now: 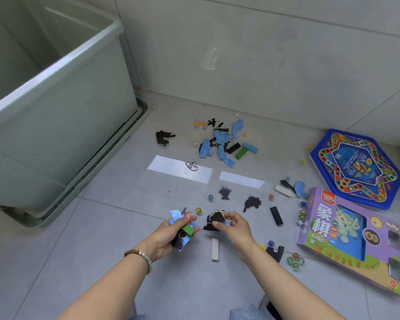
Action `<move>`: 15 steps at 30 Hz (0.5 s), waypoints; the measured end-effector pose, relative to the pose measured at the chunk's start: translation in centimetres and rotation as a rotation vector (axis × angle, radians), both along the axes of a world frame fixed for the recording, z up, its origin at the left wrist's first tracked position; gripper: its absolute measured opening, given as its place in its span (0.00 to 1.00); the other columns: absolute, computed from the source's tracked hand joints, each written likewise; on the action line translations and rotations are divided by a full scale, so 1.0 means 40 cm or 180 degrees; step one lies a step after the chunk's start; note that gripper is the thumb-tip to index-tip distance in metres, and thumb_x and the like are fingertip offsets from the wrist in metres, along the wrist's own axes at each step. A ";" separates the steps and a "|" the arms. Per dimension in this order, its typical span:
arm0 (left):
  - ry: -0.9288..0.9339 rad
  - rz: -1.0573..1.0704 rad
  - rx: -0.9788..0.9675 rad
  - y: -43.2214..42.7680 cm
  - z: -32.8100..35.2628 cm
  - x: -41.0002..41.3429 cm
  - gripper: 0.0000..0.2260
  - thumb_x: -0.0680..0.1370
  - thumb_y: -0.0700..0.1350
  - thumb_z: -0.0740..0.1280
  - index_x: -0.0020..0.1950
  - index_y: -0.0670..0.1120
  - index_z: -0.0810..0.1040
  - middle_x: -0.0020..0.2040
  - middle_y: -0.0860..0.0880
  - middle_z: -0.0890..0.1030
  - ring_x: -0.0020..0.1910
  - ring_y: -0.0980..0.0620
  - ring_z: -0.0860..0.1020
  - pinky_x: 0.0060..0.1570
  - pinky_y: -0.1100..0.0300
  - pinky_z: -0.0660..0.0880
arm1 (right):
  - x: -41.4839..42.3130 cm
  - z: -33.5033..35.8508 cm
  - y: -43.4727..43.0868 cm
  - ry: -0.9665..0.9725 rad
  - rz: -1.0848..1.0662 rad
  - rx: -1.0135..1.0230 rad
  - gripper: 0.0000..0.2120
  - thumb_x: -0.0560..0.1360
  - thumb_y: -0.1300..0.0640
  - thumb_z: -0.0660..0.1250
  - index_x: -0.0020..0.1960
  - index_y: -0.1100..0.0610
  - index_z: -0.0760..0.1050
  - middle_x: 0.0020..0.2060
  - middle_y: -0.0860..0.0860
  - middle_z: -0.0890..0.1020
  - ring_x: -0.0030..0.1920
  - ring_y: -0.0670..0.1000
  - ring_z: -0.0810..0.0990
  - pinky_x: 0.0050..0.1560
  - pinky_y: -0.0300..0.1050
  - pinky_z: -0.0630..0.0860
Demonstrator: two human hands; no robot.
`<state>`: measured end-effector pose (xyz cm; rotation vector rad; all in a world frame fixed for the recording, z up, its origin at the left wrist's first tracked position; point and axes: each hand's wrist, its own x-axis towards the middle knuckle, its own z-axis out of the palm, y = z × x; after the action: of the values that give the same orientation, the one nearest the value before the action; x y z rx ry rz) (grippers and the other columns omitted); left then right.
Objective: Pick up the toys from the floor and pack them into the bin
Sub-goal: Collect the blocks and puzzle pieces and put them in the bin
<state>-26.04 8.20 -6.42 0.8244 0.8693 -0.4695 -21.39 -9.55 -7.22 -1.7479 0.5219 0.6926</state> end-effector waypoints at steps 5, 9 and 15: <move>-0.0452 0.0018 0.0438 0.107 0.143 0.066 0.13 0.78 0.43 0.65 0.59 0.37 0.75 0.54 0.43 0.81 0.44 0.46 0.83 0.38 0.60 0.81 | 0.099 0.173 0.053 -0.0043 0.0002 0.0674 0.19 0.70 0.66 0.72 0.59 0.62 0.73 0.49 0.57 0.82 0.42 0.50 0.81 0.35 0.31 0.76; -0.0903 0.0069 0.0913 0.244 0.341 0.101 0.13 0.77 0.47 0.66 0.56 0.39 0.73 0.45 0.46 0.82 0.45 0.46 0.84 0.38 0.62 0.80 | 0.160 0.347 0.185 -0.0137 0.0337 0.1012 0.12 0.74 0.65 0.68 0.56 0.57 0.73 0.44 0.52 0.82 0.40 0.48 0.81 0.38 0.38 0.78; -0.1173 0.0721 0.1583 0.577 0.652 0.120 0.13 0.77 0.50 0.66 0.52 0.40 0.73 0.44 0.43 0.79 0.32 0.53 0.83 0.30 0.67 0.77 | 0.228 0.613 0.570 -0.0321 0.1398 0.1553 0.07 0.77 0.66 0.61 0.53 0.60 0.75 0.43 0.53 0.81 0.40 0.50 0.79 0.44 0.40 0.79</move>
<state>-21.23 31.29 19.67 1.2047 0.7288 0.1096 -12.25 13.27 17.31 -1.4265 -0.1105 0.9411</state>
